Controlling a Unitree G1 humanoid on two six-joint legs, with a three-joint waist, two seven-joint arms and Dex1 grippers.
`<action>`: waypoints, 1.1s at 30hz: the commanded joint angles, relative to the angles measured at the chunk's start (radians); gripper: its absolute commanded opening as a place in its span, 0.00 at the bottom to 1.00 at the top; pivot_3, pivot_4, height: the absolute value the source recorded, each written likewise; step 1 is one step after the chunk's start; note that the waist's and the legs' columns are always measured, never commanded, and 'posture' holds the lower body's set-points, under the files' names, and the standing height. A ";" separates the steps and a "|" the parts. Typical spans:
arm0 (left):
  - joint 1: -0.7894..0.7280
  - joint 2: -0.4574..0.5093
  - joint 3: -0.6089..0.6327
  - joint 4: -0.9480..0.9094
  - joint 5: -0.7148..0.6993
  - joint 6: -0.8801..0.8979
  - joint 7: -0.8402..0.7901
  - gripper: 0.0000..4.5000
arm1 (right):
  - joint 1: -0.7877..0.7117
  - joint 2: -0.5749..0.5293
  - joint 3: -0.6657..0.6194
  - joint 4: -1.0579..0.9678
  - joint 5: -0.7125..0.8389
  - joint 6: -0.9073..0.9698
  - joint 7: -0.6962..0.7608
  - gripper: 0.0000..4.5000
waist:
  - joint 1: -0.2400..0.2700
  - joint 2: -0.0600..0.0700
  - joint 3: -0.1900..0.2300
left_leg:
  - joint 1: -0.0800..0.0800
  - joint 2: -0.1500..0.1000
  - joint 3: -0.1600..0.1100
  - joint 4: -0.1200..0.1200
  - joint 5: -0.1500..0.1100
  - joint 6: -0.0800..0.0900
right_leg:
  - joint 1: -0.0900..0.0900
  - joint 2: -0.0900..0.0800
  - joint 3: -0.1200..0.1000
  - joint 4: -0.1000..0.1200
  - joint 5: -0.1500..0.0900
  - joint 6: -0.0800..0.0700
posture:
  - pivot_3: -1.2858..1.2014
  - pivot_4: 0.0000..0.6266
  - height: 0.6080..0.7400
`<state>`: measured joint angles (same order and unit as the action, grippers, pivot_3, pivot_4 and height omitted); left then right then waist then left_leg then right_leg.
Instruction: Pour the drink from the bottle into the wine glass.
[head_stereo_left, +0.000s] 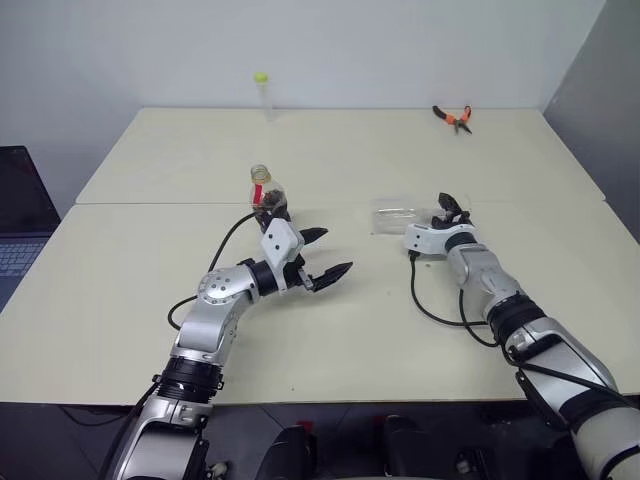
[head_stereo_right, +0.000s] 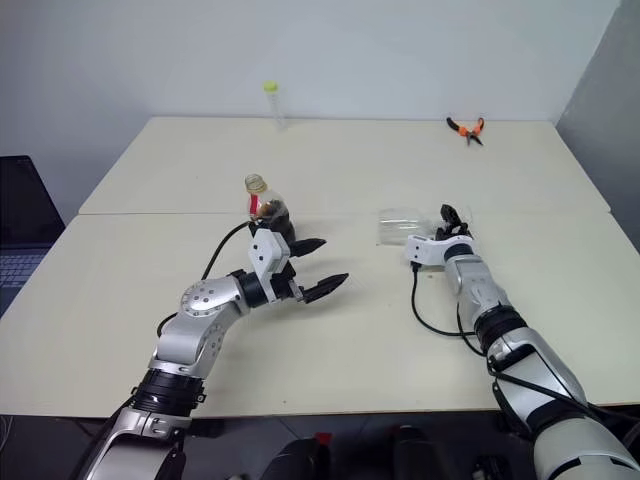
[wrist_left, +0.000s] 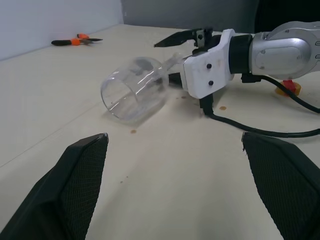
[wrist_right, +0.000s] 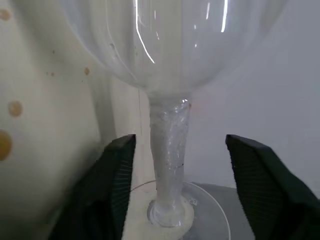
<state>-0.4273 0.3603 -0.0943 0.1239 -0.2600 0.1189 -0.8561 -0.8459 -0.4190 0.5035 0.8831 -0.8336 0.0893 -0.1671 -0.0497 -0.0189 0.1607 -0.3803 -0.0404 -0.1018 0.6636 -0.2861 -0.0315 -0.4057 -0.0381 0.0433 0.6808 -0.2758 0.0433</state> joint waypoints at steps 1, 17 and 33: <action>-0.024 -0.004 0.004 -0.033 0.000 -0.007 0.008 1.00 | -0.018 0.009 0.006 0.049 -0.001 0.000 -0.034 0.40 | -0.004 0.000 0.000 | 0.000 0.000 0.000 0.000 0.000 0.000 | 0.000 0.000 0.000 0.000 0.000 0.000 | 0.52 0.24 1.00; 0.105 0.071 0.117 -0.123 -0.076 0.018 0.004 1.00 | 0.352 -0.006 -0.363 -0.791 0.458 0.002 0.244 0.03 | -0.003 0.000 -0.001 | -0.004 0.000 -0.001 -0.001 0.000 0.000 | -0.003 -0.001 0.000 -0.001 0.000 0.000 | 0.52 0.24 1.00; 0.154 0.196 0.161 -0.300 -0.226 0.198 -0.080 1.00 | 0.465 0.374 -0.404 -0.716 0.905 -0.143 0.492 0.03 | 0.002 0.002 0.001 | -0.001 0.000 -0.004 -0.001 -0.002 0.004 | 0.000 0.000 -0.002 -0.001 0.000 0.000 | 0.52 0.24 1.00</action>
<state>-0.2692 0.5431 0.0427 -0.1247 -0.4653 0.3138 -0.9318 -0.3450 -0.0518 0.0904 0.1519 0.0901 0.0184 0.3266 -0.0476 -0.0166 0.1613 -0.3806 -0.0402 -0.1057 0.6624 -0.2884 -0.0277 -0.4059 -0.0383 0.0413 0.6803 -0.2758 0.0432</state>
